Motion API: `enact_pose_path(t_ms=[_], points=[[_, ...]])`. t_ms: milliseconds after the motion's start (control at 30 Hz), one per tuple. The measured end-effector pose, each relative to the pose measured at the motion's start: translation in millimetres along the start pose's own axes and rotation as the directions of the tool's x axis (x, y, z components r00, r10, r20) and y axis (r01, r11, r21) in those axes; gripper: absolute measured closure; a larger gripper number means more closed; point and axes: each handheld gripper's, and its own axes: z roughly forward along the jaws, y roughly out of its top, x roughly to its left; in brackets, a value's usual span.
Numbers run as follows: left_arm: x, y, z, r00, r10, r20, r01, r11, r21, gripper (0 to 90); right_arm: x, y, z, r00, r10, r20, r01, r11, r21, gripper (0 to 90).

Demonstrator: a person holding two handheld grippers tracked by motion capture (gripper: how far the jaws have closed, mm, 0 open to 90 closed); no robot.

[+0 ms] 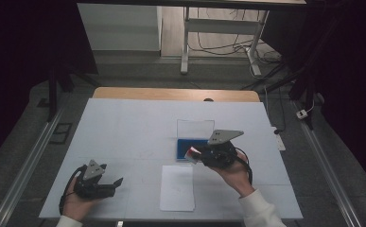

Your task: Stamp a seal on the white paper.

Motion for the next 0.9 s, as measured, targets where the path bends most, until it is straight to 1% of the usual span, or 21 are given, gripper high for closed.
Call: enact_pose_path(t_ms=[133, 467, 600, 800, 900], points=[[-0.1, -0.1, -0.9, 1.0, -0.002, 0.001, 0.002, 1.0, -0.004, 19.3, 7.1, 0.3, 3.4, 0.9998, -0.016, -0.013, 0.017, 1.0, 0.013, 70.2], [-1.5, 0.6, -0.5, 1.0, 0.002, 0.006, -0.002, 1.0, -0.005, 19.2, 18.5, -3.0, 3.8, 0.999, -0.023, -0.038, 0.024, 0.999, 0.026, 70.2], [-1.3, 0.6, -0.2, 1.0, 0.001, 0.005, -0.001, 1.0, -0.007, 19.3, 24.0, -6.3, 5.7, 0.9983, -0.033, -0.048, 0.035, 0.998, 0.047, 70.2], [-1.6, 0.7, 0.5, 0.9999, 0.0, 0.01, 0.0, 1.0, -0.004, 19.2, 34.7, -8.1, 15.2, 0.9954, -0.054, -0.079, 0.059, 0.996, 0.065, 70.2], [-1.7, 0.8, 0.6, 0.9999, 0.0, 0.01, 0.0, 1.0, -0.007, 19.3, 38.9, -9.6, 21.3, 0.9943, -0.065, -0.084, 0.072, 0.994, 0.08, 70.2]])
